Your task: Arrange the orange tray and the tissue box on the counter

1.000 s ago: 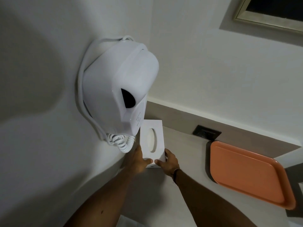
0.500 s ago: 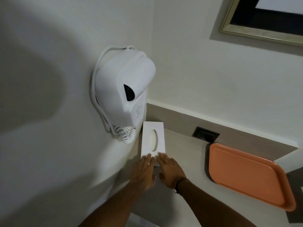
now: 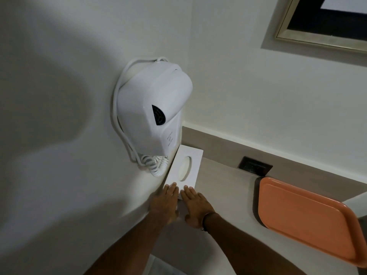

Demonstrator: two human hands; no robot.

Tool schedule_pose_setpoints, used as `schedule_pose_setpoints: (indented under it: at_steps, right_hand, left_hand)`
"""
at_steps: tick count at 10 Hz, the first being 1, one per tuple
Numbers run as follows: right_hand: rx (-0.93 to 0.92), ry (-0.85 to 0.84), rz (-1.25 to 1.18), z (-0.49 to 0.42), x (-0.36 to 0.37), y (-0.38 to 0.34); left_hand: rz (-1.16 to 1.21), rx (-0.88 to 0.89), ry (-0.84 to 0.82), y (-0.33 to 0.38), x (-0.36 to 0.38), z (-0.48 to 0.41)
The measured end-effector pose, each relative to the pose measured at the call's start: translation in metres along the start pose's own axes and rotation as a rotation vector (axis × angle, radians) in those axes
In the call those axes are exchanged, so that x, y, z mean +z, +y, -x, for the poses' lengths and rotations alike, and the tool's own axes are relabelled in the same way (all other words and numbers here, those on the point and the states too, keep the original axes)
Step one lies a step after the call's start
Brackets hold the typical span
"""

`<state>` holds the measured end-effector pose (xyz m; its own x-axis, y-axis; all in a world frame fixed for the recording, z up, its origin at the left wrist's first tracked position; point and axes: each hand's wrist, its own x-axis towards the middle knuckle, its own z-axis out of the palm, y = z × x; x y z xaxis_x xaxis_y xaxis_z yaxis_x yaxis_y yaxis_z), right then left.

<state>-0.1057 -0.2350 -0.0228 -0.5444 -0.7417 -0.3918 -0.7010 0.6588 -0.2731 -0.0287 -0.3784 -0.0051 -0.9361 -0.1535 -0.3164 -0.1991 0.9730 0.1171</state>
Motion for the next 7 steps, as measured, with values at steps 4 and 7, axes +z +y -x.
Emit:
schedule_pose_setpoints:
  at_steps: [4,7]
  right_hand:
    - [-0.025,0.011,0.047,-0.023,0.001,-0.003]
    - [-0.047,0.053,-0.042,-0.003,-0.012,-0.007]
  left_hand:
    - [-0.047,0.075,0.031,-0.037,0.015,-0.014]
    - [0.03,-0.007,0.045,-0.023,0.0,0.0]
